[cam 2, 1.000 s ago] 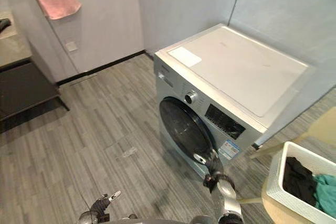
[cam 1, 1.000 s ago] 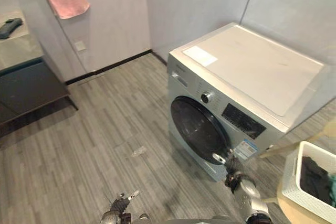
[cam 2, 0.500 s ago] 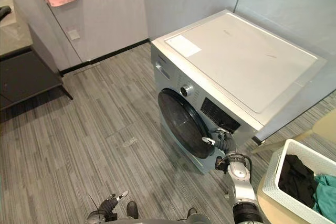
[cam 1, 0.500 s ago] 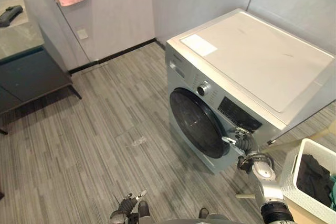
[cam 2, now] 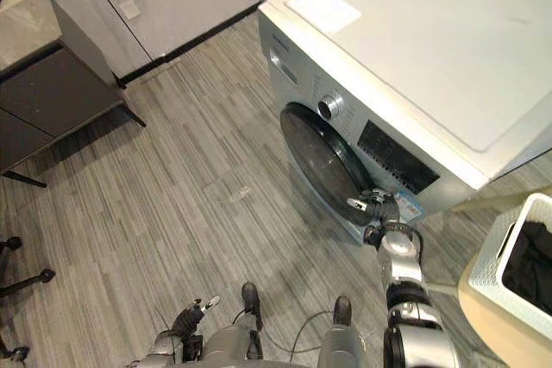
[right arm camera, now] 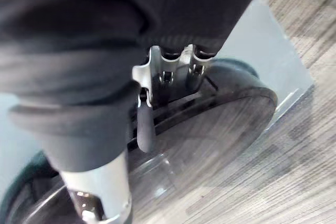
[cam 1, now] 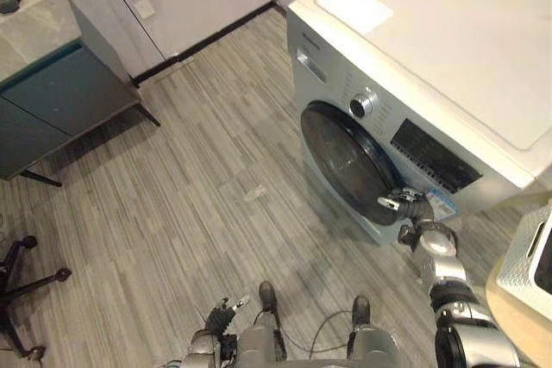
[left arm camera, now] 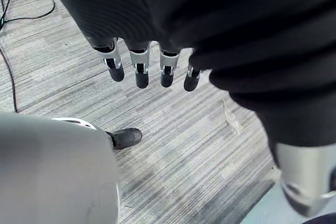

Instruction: Pick up the laundry basket with both hands and put the clothes into the washing machine.

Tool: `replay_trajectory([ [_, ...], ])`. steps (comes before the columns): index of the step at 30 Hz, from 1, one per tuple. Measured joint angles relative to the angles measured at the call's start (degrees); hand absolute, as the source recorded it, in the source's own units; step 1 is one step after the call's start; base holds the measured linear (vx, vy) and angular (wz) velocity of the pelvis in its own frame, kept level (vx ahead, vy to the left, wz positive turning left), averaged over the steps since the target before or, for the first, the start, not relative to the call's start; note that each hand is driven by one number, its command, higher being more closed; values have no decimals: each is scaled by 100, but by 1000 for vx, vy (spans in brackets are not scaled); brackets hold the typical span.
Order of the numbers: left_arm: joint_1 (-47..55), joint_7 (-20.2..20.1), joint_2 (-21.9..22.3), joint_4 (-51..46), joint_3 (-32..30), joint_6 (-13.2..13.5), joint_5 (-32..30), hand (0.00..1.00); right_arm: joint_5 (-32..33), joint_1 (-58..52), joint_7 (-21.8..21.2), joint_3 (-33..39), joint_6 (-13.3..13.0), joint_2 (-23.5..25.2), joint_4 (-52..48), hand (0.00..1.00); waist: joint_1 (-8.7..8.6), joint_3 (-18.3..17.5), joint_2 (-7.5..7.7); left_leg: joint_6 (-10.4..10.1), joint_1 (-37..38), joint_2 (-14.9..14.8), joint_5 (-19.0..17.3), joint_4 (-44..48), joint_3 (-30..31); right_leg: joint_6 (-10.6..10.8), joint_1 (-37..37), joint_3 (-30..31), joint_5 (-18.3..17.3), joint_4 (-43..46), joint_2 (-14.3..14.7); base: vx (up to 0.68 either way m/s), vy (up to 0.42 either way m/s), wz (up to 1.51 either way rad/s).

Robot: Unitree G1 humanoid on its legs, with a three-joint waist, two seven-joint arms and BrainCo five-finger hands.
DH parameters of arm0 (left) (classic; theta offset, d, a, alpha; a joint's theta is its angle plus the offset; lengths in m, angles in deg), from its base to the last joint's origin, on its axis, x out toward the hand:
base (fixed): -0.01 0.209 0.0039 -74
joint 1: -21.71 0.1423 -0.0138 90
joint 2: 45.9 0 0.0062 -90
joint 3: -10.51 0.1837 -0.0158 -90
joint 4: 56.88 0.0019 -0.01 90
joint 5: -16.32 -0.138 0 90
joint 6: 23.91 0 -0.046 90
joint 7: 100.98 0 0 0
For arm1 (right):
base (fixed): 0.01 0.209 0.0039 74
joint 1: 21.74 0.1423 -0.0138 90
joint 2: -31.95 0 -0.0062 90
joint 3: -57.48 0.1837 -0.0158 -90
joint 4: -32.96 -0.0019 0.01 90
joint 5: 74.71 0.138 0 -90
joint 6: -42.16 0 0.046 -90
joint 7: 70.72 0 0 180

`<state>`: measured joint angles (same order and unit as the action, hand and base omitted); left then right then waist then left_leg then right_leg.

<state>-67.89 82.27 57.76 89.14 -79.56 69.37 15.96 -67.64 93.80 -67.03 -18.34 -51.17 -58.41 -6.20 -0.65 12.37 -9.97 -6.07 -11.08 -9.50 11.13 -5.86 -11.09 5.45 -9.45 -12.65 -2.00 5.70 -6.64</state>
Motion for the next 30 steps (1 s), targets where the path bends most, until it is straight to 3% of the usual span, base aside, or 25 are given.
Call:
replay_trajectory([
  [4,-193,81,1,-204,333,135,133,0,-102,649,184,159,13,-214,884,0,71,241,-227,-26,-272,94,-8,-2,33,40,-182,-47,132,-125,-88,-102,61,6],
  [8,-193,102,12,-197,586,157,195,0,-94,522,145,-52,95,111,1089,0,153,249,-220,-7,-298,172,6,16,77,82,-137,-116,171,-184,-163,58,41,10],
  [11,-202,155,5,-175,625,163,193,0,-94,136,124,-897,67,476,910,0,153,274,-153,27,-208,180,35,35,183,107,27,-224,161,-200,-161,117,0,17],
  [15,-206,213,15,-22,610,161,177,0,-107,-271,-134,-3036,96,834,330,0,157,264,-123,25,-76,145,33,36,298,111,257,-379,145,-267,-137,88,-19,12],
  [16,-172,221,20,44,550,155,123,0,-103,-391,-324,-3749,92,981,2,0,155,253,-86,20,-5,143,30,35,297,114,370,-419,142,-319,-139,47,1,11],
  [18,-153,241,26,71,386,150,43,0,-105,-492,-670,-4414,-16,1128,-354,0,163,207,10,13,7,132,24,34,293,112,419,-433,141,-383,-133,15,7,6],
  [22,-136,330,-5,95,159,137,-35,0,145,-730,-1152,-5102,-127,1484,-761,0,177,59,312,-5,7,92,10,28,288,111,449,-432,141,-386,-128,-24,10,6],
  [27,-178,365,-50,94,-33,94,-174,0,133,-1378,-1245,-4870,-283,1366,-1160,0,168,-67,773,-47,103,57,-108,-5,-50,83,350,-82,161,-400,-74,-63,21,-30],
  [30,-425,451,-30,98,-4,81,-259,0,82,-1860,-1174,-4080,-278,1068,-1164,0,134,-91,864,3,77,47,-142,-6,-315,72,176,197,173,-461,-38,-68,15,-46],
])
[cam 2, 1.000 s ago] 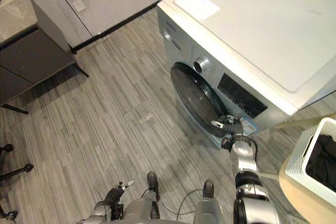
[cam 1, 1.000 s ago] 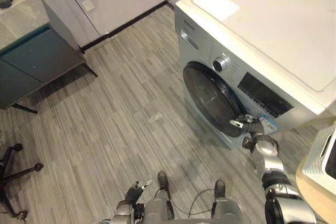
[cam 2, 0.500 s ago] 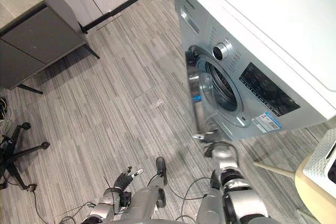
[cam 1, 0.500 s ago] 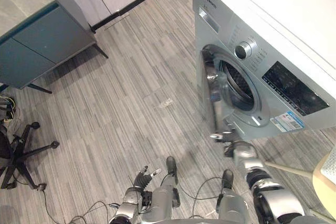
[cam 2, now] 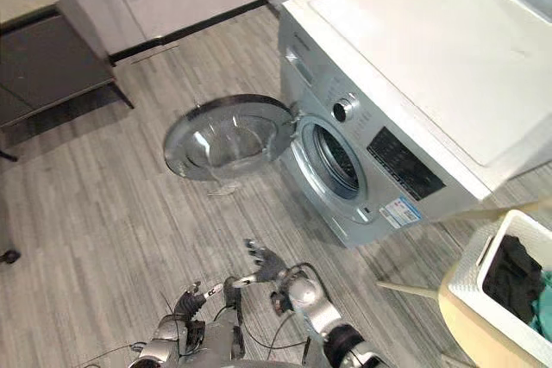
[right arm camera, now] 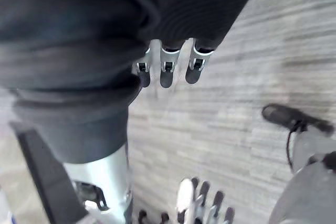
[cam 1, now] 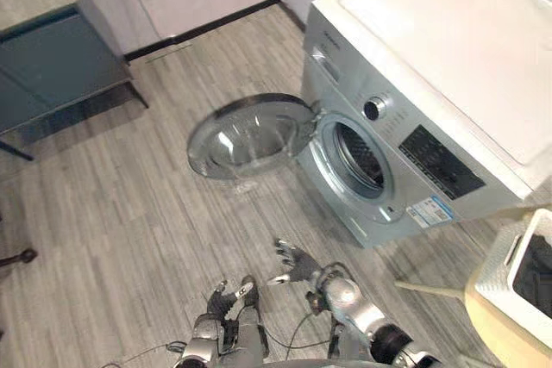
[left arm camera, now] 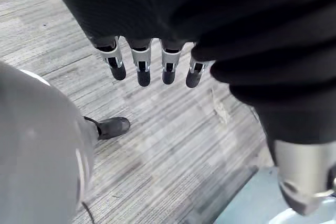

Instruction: Pick up the laundry basket with both hands and put the clothes into the washing machine.

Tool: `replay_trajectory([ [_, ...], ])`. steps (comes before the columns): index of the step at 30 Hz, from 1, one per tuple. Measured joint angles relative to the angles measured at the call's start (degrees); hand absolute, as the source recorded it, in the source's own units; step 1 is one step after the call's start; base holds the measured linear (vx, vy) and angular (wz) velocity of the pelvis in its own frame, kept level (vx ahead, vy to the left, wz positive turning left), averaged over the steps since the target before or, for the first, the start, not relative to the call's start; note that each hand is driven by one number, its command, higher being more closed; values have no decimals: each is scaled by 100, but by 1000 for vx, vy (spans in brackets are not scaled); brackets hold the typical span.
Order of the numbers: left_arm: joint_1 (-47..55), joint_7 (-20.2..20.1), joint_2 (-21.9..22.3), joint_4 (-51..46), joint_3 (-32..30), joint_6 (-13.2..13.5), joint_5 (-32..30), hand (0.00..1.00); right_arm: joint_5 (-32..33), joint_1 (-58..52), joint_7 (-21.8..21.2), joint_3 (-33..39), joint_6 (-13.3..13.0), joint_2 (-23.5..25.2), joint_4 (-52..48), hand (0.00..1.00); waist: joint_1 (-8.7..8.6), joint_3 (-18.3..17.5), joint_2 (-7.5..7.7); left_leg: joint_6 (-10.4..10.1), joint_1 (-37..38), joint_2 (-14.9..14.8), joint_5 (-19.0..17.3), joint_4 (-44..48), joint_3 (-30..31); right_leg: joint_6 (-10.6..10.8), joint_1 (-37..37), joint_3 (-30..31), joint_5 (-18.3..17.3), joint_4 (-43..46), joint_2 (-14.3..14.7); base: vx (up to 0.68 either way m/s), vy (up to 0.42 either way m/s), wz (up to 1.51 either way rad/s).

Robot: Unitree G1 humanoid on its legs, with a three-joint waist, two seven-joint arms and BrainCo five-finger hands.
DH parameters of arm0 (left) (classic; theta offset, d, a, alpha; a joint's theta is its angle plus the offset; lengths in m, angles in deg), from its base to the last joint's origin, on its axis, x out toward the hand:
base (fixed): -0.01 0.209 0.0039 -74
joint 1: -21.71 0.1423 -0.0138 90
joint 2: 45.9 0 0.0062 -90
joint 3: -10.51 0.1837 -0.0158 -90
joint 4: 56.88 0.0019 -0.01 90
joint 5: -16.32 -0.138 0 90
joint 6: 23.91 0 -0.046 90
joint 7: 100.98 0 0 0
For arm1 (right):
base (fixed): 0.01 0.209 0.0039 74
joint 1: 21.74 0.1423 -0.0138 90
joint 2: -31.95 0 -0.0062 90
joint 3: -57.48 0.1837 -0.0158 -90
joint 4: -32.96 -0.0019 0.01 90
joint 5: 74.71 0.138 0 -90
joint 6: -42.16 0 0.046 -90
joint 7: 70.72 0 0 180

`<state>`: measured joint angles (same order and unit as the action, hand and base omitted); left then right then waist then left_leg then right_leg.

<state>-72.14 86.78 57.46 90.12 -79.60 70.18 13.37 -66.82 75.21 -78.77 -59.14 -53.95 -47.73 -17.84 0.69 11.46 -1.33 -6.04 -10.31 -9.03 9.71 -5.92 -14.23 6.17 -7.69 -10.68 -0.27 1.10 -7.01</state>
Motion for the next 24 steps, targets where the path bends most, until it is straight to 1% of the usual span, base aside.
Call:
replay_trajectory([
  [1,-176,10,3,3,-2,-10,1,0,-146,-225,57,341,8,-164,0,0,-30,5,8,11,-30,-4,-7,0,-89,0,-85,96,0,-21,15,-51,16,-42],
  [2,-283,15,-4,5,-8,-16,1,0,-196,-314,65,526,16,-244,2,0,-69,16,26,11,-47,-12,-8,1,-137,0,-162,170,0,-29,29,-24,2,-46],
  [3,-547,34,-57,10,-25,-26,2,0,-241,-468,80,887,20,-375,-1,0,-158,38,67,13,-107,-38,-9,1,-258,-4,-279,325,2,-21,63,9,-8,-57],
  [4,-862,111,-191,54,-43,-27,23,0,-292,-591,165,1237,30,-420,0,0,-229,95,155,13,-154,-70,-8,1,-418,-62,-429,485,80,-24,95,14,-12,-63],
  [5,-1021,127,-265,82,-59,-26,33,0,-297,-638,202,1391,30,-438,-5,0,-292,132,217,11,-173,-80,-7,1,-497,-57,-492,545,148,-19,102,33,-23,-74],
  [6,-1341,136,-456,129,-128,-31,137,0,-298,-722,233,1634,30,-478,-19,0,-390,207,343,5,-206,-116,-4,3,-678,-85,-646,723,265,-30,145,23,-41,-83],
  [7,-1693,140,-623,215,-323,-34,311,0,-291,-809,272,1826,31,-491,-31,0,-477,271,462,-4,-248,-178,5,9,-887,-113,-813,929,395,-64,212,28,-48,-86],
  [8,-1885,141,-748,258,-460,-38,445,0,-276,-875,286,1945,31,-487,-70,0,-516,301,518,0,-280,-202,10,29,-985,-108,-893,1014,443,-89,242,33,-59,-85],
  [9,-2253,149,-959,396,-646,-37,693,0,-262,-1041,295,2064,30,-493,-201,0,-634,342,607,20,-353,-237,33,2,-1146,-123,-1052,1180,545,-148,290,49,-52,-82],
  [10,-2603,137,-1173,576,-876,-26,1210,0,-163,-1171,291,2197,28,-494,-267,0,-725,374,670,18,-391,-265,37,1,-1288,-125,-1199,1352,588,-156,302,59,-42,-73],
  [11,-2769,135,-1255,659,-999,-29,1455,0,-148,-1216,289,2236,34,-491,-260,0,-817,390,685,18,-404,-273,37,0,-1326,-127,-1236,1394,599,-165,317,80,-30,-53],
  [12,-3057,122,-1386,716,-1187,-38,2285,0,-149,-1317,290,2261,47,-490,-252,0,-985,400,694,18,-420,-299,38,5,-1390,-139,-1265,1436,626,-217,343,93,-34,-30],
  [13,-3258,121,-1452,724,-1202,14,3144,0,-147,-1398,299,2263,53,-488,-253,0,-1028,400,695,18,-416,-327,38,25,-1431,-148,-1265,1485,677,-268,377,120,-55,-27],
  [15,-3676,109,-1511,722,-1326,191,4315,0,-121,-1448,316,2268,118,-461,-255,0,-1125,401,696,3,-401,-399,48,28,-1472,-160,-1270,1551,693,-306,445,108,-60,-22],
  [18,-4034,110,-1558,697,-1400,332,4639,0,4,-1442,324,2407,117,-364,-317,0,-1133,402,697,-115,-379,-496,128,28,-1559,-191,-1285,1582,716,-322,541,57,-68,-16],
  [20,-4061,118,-1617,693,-1455,390,4864,0,7,-1410,386,2514,84,-355,-346,0,-1136,402,697,-115,-379,-549,128,15,-1588,-226,-1329,1628,740,-321,601,17,-54,-18],
  [21,-4073,123,-1624,693,-1581,403,4977,0,11,-1382,440,2620,77,-347,-335,0,-1134,402,697,-115,-401,-562,128,3,-1590,-238,-1370,1650,749,-321,616,-10,-35,-16],
  [22,-4080,181,-1631,694,-1737,421,5291,0,58,-1331,544,2789,66,-340,-241,0,-1136,434,699,-116,-414,-573,127,1,-1582,-239,-1392,1671,750,-322,627,-17,-26,-9],
  [23,-4081,207,-1629,694,-1769,424,5359,0,59,-1326,566,2809,66,-338,-237,0,-1137,438,699,-116,-414,-575,127,1,-1581,-240,-1392,1670,750,-322,630,-32,-18,-1],
  [24,-4080,286,-1628,715,-1884,470,5600,0,59,-1326,662,2919,74,-316,-146,0,-1138,441,699,-116,-428,-588,127,-1,-1562,-241,-1393,1654,750,-322,640,-31,-1,5],
])
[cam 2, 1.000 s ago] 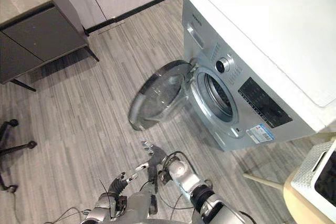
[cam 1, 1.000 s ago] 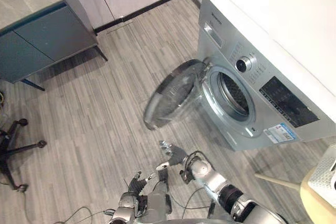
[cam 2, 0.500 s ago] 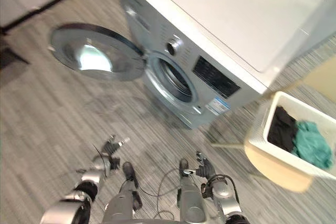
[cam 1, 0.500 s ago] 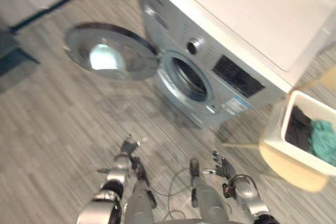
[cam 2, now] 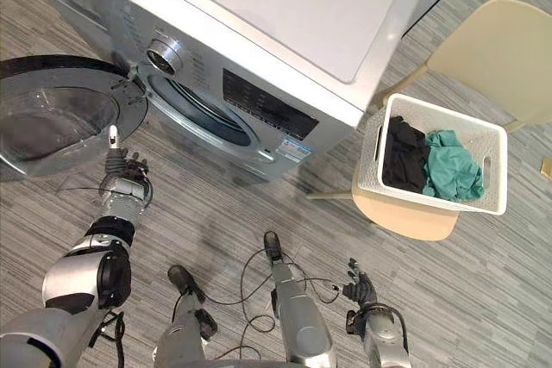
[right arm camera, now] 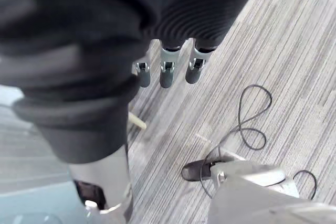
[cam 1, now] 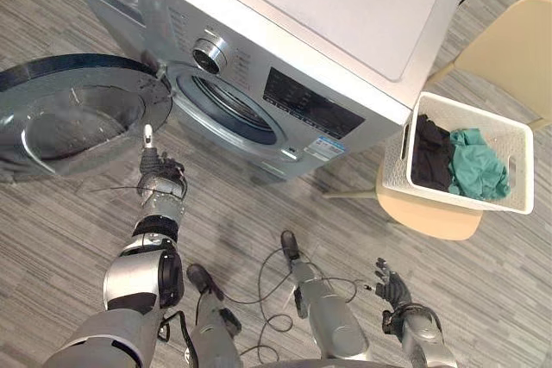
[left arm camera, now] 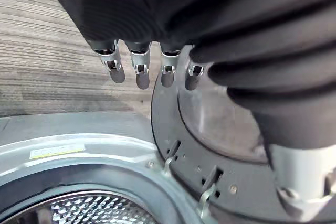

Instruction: Pick up the laundry basket with both hands and put the clothes into the washing machine.

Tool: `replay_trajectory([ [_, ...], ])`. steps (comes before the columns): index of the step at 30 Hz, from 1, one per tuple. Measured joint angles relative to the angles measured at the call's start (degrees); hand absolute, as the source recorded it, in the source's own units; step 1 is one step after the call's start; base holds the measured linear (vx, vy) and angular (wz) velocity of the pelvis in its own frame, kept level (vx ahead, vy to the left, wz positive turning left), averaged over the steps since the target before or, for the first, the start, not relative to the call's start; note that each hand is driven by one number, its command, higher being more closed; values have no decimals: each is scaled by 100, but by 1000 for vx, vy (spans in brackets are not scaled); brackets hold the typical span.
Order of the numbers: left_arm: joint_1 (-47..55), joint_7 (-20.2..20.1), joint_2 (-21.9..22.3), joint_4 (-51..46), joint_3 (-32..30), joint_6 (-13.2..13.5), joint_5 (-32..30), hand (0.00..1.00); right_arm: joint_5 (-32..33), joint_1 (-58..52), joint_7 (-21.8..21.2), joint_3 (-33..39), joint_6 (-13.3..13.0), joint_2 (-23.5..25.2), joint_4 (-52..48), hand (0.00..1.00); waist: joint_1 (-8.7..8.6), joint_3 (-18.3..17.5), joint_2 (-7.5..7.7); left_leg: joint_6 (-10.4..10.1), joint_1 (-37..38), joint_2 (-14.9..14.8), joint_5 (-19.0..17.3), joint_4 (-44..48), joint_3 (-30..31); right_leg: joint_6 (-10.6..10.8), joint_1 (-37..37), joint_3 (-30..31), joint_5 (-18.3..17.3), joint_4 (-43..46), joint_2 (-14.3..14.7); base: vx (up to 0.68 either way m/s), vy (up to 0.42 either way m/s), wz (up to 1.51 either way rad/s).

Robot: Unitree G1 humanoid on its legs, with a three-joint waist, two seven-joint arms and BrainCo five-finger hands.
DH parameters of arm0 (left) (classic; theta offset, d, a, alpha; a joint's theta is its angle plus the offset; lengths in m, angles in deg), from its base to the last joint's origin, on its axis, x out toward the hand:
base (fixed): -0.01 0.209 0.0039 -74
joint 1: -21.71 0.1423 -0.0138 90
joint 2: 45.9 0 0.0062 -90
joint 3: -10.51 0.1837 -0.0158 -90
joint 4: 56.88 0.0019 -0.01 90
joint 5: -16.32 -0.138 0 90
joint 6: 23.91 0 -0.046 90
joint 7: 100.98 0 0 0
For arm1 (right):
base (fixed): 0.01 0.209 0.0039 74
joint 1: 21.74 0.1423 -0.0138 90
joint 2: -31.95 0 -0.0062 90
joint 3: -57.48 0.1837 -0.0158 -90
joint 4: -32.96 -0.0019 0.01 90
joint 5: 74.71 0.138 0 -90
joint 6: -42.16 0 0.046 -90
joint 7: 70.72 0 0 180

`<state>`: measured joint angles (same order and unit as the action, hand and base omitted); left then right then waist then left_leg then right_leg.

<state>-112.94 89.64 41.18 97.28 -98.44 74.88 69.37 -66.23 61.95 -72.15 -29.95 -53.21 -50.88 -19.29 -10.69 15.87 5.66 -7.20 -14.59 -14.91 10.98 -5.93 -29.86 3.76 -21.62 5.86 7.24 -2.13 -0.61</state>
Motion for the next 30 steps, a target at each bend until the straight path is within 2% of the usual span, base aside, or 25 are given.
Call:
replay_trajectory([
  [4,-187,77,-18,-1,-208,66,380,0,0,-4,8,241,40,85,191,0,39,6,8,-20,-180,-10,-17,-3,125,-41,-85,-108,30,-2,-5,-79,6,17],
  [8,-179,120,-36,31,-439,-17,548,0,1,-10,9,411,52,176,369,0,93,9,24,-21,-181,11,-16,-5,145,-37,-63,-127,51,0,-49,-60,15,9],
  [12,-141,205,-12,80,-635,-14,704,0,0,-12,9,493,63,176,471,0,96,33,88,-24,-180,18,-10,-5,153,-47,-64,-159,90,-9,-43,-29,-2,-1],
  [16,-172,232,-35,75,-661,55,906,0,3,-42,10,577,79,174,531,0,106,34,89,-74,-207,-2,40,-4,275,-53,-45,-252,97,-11,-26,-4,-24,7],
  [21,-300,338,-129,71,-832,96,931,0,46,-48,7,555,66,172,590,0,215,39,93,-52,-261,-12,101,-1,462,-55,38,-438,97,-16,-29,-7,-16,20],
  [27,-261,332,-544,-34,-882,320,916,0,43,-51,7,539,51,170,713,0,281,60,124,-24,-222,7,124,-2,619,-58,218,-603,93,-48,-62,-31,0,17],
  [28,-206,321,-544,-79,-877,323,862,0,42,-56,7,540,51,165,779,0,366,62,128,-24,-190,9,123,-2,619,-58,249,-603,93,-57,-63,-44,-1,7],
  [30,108,306,-507,-237,-853,319,619,0,36,-47,5,544,54,164,835,0,389,66,125,-24,-126,17,122,-1,616,-64,324,-628,84,-63,-71,-36,-9,3],
])
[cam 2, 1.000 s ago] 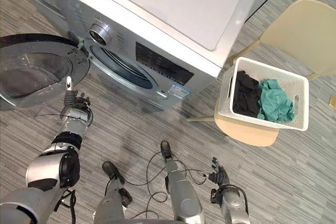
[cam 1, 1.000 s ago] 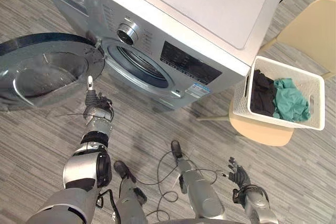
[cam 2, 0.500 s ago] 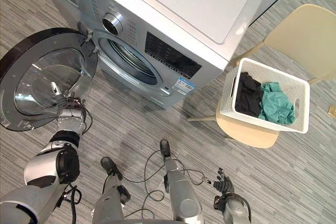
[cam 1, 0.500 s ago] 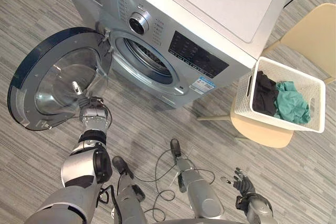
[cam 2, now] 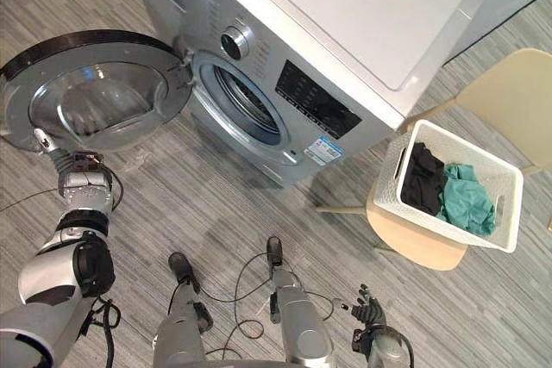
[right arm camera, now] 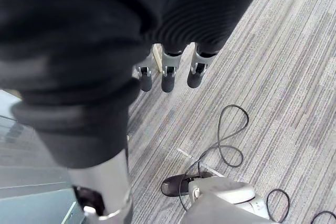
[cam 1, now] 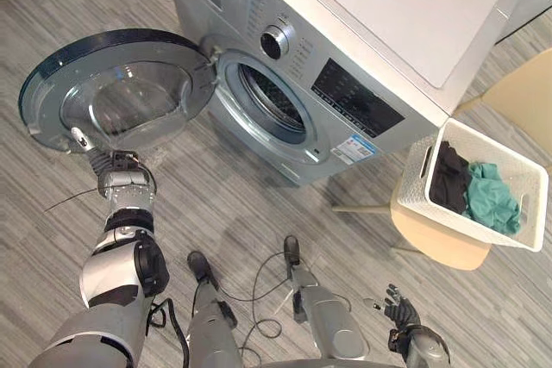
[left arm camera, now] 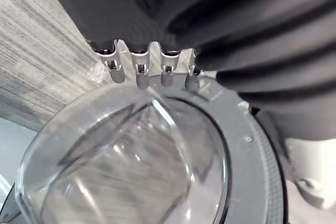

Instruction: Pick up the laundry basket with both hands and put the clothes into the washing machine.

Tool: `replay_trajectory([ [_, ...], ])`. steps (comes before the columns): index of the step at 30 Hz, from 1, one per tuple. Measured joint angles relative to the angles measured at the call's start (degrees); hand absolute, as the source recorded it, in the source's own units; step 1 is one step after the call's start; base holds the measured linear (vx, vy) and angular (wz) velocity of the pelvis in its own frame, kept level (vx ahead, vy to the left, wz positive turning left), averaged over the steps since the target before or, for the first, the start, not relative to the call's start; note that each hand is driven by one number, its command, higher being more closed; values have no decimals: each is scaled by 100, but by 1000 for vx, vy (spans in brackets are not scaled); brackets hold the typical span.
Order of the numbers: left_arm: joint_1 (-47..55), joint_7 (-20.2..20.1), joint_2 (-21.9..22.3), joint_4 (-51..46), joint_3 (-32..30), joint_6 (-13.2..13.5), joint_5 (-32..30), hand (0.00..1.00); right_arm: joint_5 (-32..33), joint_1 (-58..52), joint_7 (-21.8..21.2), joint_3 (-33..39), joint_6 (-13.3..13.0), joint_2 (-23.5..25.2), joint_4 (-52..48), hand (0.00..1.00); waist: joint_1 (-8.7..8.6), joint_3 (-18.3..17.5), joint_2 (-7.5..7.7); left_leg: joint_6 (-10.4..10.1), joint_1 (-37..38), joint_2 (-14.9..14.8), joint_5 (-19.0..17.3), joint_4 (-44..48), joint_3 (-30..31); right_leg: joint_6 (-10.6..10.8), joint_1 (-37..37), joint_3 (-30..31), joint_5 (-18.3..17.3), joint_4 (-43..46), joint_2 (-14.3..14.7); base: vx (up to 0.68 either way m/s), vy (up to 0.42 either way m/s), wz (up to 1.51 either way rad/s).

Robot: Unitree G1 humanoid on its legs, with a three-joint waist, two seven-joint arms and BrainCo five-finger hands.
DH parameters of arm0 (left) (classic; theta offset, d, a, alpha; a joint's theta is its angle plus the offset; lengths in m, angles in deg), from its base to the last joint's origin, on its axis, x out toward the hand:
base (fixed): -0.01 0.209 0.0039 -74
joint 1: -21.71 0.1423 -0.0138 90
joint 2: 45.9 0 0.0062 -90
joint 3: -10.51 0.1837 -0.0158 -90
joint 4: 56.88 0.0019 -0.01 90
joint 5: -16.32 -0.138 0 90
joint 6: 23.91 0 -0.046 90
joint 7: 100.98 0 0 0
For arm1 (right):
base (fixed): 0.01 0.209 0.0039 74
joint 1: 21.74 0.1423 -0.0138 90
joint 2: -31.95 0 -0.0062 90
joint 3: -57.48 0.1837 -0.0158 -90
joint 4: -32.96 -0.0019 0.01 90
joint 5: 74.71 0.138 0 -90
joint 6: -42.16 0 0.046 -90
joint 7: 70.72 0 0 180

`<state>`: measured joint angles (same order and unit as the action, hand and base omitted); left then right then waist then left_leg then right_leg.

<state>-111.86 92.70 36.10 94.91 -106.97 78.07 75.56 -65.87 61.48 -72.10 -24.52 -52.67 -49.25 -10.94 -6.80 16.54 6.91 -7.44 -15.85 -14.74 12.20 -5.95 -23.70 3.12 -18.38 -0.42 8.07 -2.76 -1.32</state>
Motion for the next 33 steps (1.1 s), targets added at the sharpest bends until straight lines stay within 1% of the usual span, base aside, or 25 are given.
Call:
replay_trajectory([
  [1,303,-32,106,-80,56,-12,-243,0,-2,1,1,33,0,-8,53,0,4,7,-8,0,67,18,0,0,2,5,60,-22,-41,14,-21,-26,-9,6],
  [2,445,-56,190,-99,72,-26,-353,0,-2,5,1,51,2,-18,89,0,13,15,-21,0,95,33,0,0,9,10,88,-34,-59,26,-36,-20,-1,9],
  [3,793,-144,380,-168,180,-61,-663,0,-3,16,1,70,7,-36,139,0,26,27,-42,1,146,73,-4,0,17,24,131,-47,-103,69,-75,-4,10,10],
  [4,1167,-254,584,-216,390,-101,-966,0,-5,30,0,122,10,-46,212,0,40,45,-72,27,192,113,-25,0,19,51,187,-50,-128,75,-111,-1,14,10],
  [5,1356,-293,703,-250,522,-134,-1099,0,-8,29,-1,158,16,-46,252,0,58,56,-88,36,215,135,-35,0,25,67,217,-61,-146,76,-137,18,18,11],
  [6,1794,-392,983,-339,745,-206,-1367,0,-26,31,0,249,39,-47,355,0,122,70,-129,68,273,181,-66,0,37,93,285,-72,-176,79,-182,37,20,17],
  [7,2197,-510,1212,-377,952,-281,-1685,0,-47,57,-3,330,55,-46,454,0,140,77,-180,80,333,228,-98,0,70,123,371,-109,-219,89,-210,47,20,19],
  [8,2422,-575,1304,-380,1028,-307,-1856,0,-54,73,-5,347,75,-46,478,0,141,83,-204,81,372,256,-114,0,94,138,421,-124,-248,98,-237,65,29,21],
  [9,2778,-660,1429,-377,1171,-349,-2104,0,-64,79,-7,397,86,-46,507,0,153,58,-264,96,413,294,-138,0,123,158,458,-148,-301,145,-284,77,31,25],
  [10,3179,-791,1586,-371,1268,-414,-2462,0,-107,98,-8,509,90,-46,582,0,178,52,-367,139,486,350,-173,0,182,189,551,-206,-369,192,-319,95,44,36],
  [11,3510,-898,1713,-269,1348,-438,-2855,0,-185,115,-6,629,99,-56,722,0,242,-9,-504,149,535,410,-207,0,250,223,635,-277,-436,228,-384,82,37,35],
  [12,3635,-947,1762,-200,1355,-469,-3022,0,-230,122,-6,693,106,-57,807,0,283,-51,-578,157,566,440,-224,0,277,237,678,-290,-454,245,-409,93,48,37],
  [13,3898,-1006,1832,-34,1353,-552,-3329,0,-274,164,-7,768,135,-59,1001,0,380,-148,-732,173,688,504,-270,0,335,282,846,-356,-520,249,-482,95,44,27],
  [14,4048,-1017,1860,15,1352,-578,-3430,0,-277,215,-6,784,142,-54,1106,0,445,-203,-814,192,788,536,-296,0,364,294,955,-404,-546,251,-514,97,40,27],
  [15,4163,-1034,1881,43,1352,-598,-3496,0,-282,251,-7,784,148,-53,1163,0,462,-236,-861,196,845,560,-311,0,396,302,1041,-429,-569,248,-535,81,33,26],
  [16,4334,-1071,1921,86,1350,-620,-3783,0,-283,324,-8,784,156,-46,1223,0,468,-324,-954,203,932,601,-339,-1,463,333,1172,-471,-619,253,-577,60,29,25],
  [17,4428,-1099,1936,93,1353,-632,-3929,0,-283,370,-9,784,156,-37,1242,0,472,-351,-982,196,985,620,-351,-1,483,344,1240,-500,-640,253,-595,60,35,24],
  [18,4553,-1104,1950,159,1354,-651,-4252,0,-282,487,-7,784,157,-11,1342,0,474,-427,-1011,202,1071,642,-373,-1,517,353,1343,-564,-674,254,-618,53,30,18],
  [19,4603,-1112,1977,259,1353,-675,-4505,0,-281,545,-8,783,156,21,1395,0,480,-495,-1021,203,1147,658,-385,-1,565,361,1448,-605,-698,250,-633,48,24,17],
  [20,4606,-1115,1998,324,1351,-685,-4603,0,-281,566,-8,782,157,30,1421,0,490,-512,-1020,196,1202,665,-402,-1,582,368,1511,-626,-711,248,-641,32,17,17],
  [22,4660,-1123,2067,407,1320,-809,-4877,0,-277,609,-8,781,193,76,1578,0,512,-694,-981,187,1330,685,-441,-1,642,385,1696,-715,-755,242,-666,23,14,17],
  [24,4658,-1121,2041,409,1326,-902,-5098,0,-275,624,-14,775,256,130,1680,0,561,-793,-933,177,1460,685,-465,-1,658,386,1836,-735,-794,244,-666,28,5,8],
  [27,4641,-1120,2045,404,1347,-942,-5466,0,-275,631,-23,764,336,172,1885,0,593,-935,-896,165,1612,683,-495,-1,696,358,2018,-780,-848,228,-665,2,-2,6],
  [29,4639,-1117,2051,411,1431,-955,-5469,0,-269,628,-34,725,367,207,1961,0,555,-1023,-883,162,1618,679,-517,0,801,343,2072,-892,-866,193,-657,-1,-6,21],
  [33,4633,-1116,2068,396,1580,-950,-5313,0,-376,646,-121,517,367,213,2005,0,562,-1057,-822,163,1728,631,-516,50,861,307,2265,-934,-893,191,-596,19,-15,9],
])
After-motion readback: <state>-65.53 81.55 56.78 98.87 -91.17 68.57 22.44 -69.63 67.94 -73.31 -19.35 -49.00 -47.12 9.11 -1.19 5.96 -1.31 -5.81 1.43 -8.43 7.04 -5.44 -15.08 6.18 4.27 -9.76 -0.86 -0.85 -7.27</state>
